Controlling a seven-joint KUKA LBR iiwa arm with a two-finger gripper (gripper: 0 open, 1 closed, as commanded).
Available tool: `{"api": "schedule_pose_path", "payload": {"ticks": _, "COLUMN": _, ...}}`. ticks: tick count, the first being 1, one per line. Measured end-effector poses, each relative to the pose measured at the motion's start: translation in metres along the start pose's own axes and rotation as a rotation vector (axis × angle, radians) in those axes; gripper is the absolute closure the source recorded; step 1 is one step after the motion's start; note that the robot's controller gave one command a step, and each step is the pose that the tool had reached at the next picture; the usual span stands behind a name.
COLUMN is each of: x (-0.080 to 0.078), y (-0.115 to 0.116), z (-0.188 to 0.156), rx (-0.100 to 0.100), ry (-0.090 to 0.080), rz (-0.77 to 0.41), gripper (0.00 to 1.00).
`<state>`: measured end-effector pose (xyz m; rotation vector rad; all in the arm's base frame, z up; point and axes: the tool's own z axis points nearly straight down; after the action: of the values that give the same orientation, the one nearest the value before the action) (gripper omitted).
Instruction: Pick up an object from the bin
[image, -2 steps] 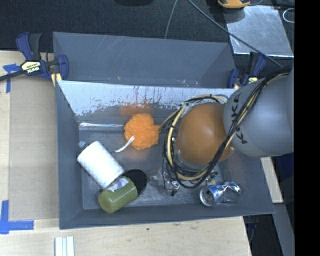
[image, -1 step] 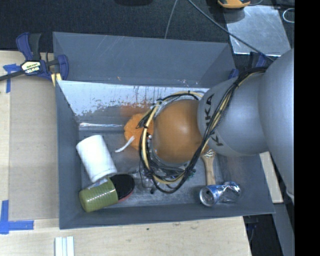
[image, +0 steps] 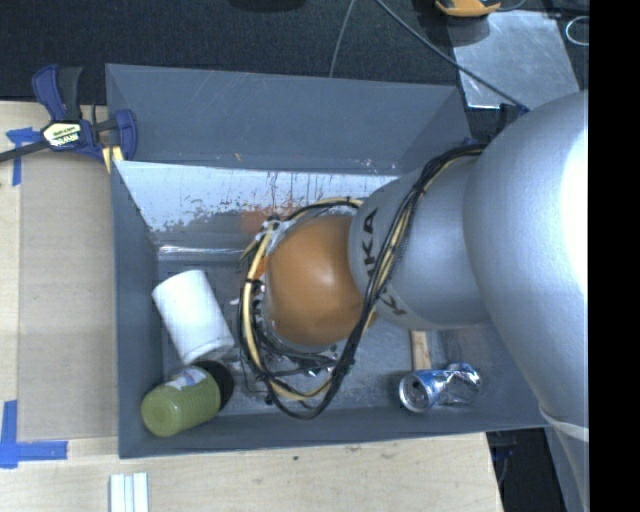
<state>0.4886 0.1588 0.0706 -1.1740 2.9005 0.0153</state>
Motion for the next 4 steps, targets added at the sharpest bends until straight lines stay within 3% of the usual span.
{"api": "schedule_pose_path", "payload": {"ticks": 1, "x": -0.037, "y": 0.026, "z": -0.075, "rx": 0.005, "ry": -0.012, "rz": -0.073, "gripper": 1.00}}
{"api": "schedule_pose_path", "payload": {"ticks": 2, "x": -0.043, "y": 0.013, "z": -0.029, "rx": 0.009, "ry": -0.018, "rz": -0.123, "gripper": 1.00}}
{"api": "schedule_pose_path", "payload": {"ticks": 3, "x": -0.033, "y": 0.042, "z": -0.025, "rx": 0.011, "ry": -0.025, "rz": -0.133, "gripper": 1.00}}
{"api": "schedule_pose_path", "payload": {"ticks": 4, "x": -0.032, "y": 0.041, "z": -0.023, "rx": 0.010, "ry": -0.022, "rz": -0.132, "gripper": 0.00}}
